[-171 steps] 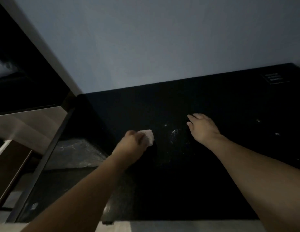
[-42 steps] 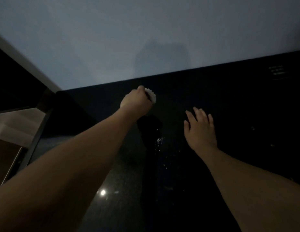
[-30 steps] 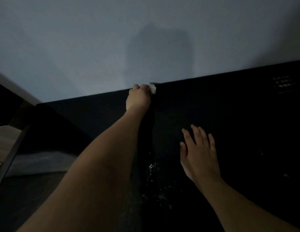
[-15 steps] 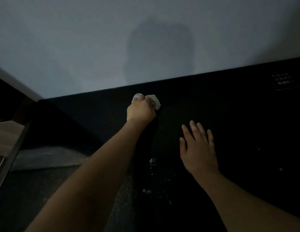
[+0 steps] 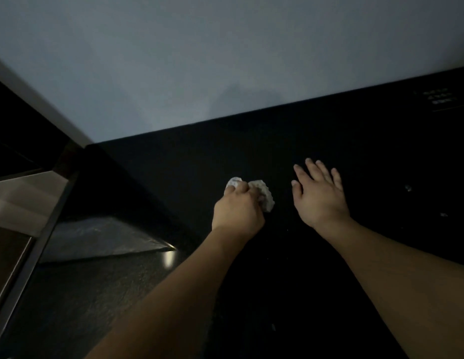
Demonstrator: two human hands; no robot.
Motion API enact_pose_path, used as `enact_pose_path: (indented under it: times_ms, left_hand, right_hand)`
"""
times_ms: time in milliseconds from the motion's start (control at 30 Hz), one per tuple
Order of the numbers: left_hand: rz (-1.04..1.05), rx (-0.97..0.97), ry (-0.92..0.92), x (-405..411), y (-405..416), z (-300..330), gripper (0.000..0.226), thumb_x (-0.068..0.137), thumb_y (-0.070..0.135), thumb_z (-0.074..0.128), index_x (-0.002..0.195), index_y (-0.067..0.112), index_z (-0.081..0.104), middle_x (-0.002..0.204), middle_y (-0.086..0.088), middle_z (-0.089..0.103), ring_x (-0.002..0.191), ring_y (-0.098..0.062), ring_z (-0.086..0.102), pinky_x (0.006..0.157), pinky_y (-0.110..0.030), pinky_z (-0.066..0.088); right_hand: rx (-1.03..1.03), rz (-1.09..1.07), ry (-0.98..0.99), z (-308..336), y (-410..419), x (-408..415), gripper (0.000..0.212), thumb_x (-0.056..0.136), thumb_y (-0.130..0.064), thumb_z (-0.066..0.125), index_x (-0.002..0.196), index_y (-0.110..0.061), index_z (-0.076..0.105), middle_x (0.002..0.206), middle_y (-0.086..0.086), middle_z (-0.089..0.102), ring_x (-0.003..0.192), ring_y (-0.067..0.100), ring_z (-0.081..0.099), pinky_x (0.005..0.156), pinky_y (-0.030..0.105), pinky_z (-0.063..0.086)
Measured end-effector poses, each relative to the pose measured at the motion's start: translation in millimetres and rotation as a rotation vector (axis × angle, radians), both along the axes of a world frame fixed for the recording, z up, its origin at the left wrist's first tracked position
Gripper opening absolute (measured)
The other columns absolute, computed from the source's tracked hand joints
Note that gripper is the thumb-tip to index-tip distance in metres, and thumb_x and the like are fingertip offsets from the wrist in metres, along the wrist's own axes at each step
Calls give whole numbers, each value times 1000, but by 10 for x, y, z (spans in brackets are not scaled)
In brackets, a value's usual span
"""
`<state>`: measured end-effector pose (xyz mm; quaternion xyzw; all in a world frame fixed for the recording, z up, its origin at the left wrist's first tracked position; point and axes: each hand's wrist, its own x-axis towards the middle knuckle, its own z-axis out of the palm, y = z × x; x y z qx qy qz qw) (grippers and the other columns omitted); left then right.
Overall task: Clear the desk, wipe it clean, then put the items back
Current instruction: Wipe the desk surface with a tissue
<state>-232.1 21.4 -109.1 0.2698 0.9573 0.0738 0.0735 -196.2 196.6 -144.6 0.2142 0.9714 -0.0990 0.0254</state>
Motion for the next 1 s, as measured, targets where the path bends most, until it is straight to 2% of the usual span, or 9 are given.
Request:
enact_pose_path:
  times_ms: [100,233,400,533,600,667,767,833,1000]
  left_hand:
    - [-31,10,-23,403,-124,-5,39,94,35,50,130,21,53,128,1,46,119,-22,44,84,-34,49]
    - [-55,5,-61,807,-272,-17,41,92,35,54,130,22,53,129,1,46,123,-24,42,84,-33,47]
    - [-78,-10,-74,1484,-495,27,40,91,32,55,129,22,55,131,0,47,122,-24,43,85,-33,46]
    - [-82,-44,-60,2224,-720,111,37,92,28,51,128,22,57,133,-5,46,128,-28,38,92,-39,46]
    - [-119,-52,-128,2546,-854,149,34,93,26,49,124,19,60,133,-8,49,132,-28,37,101,-38,43]
    - [-155,-53,-233,2731,-1012,193,29,91,27,51,115,20,66,125,-5,57,123,-24,47,98,-35,47]
    - [-110,42,-217,2695,-1169,288,23,83,30,55,101,34,68,106,8,62,103,-15,59,84,-32,53]
    - [5,125,-127,2436,-1160,383,23,83,34,53,102,34,67,102,5,59,98,-18,59,81,-32,52]
    - [134,278,-108,1472,-850,581,31,85,33,58,116,35,58,115,9,54,105,-14,56,90,-34,51]
  right_hand:
    - [-50,-4,29,62,-29,79,49,103,-39,25,150,-23,31,160,0,22,148,17,13,122,42,7]
    - [-78,63,124,211,-149,410,42,104,-29,35,141,-14,47,148,5,45,139,18,36,117,37,27]
    - [-29,106,-76,296,-301,942,44,104,-32,36,141,-12,45,153,6,36,142,20,31,116,38,28]
    - [21,129,-319,388,-341,1122,45,102,-31,41,141,-10,41,153,9,32,135,23,40,109,40,40]
    - [7,123,-439,507,-363,1239,48,103,-31,39,145,-10,36,157,9,25,135,25,40,108,40,40]
    - [2,162,-481,643,-400,1429,46,104,-31,36,144,-10,40,156,10,27,135,25,40,110,39,38]
    - [-22,159,-455,853,-402,1696,46,105,-32,34,144,-8,42,160,7,19,141,24,31,114,38,31]
    - [-78,188,-428,960,-316,1697,46,105,-30,35,146,-8,39,162,6,10,145,22,23,117,36,27]
    - [-121,150,-294,1045,-83,1269,46,104,-26,37,148,-12,34,162,2,10,146,20,20,117,38,27]
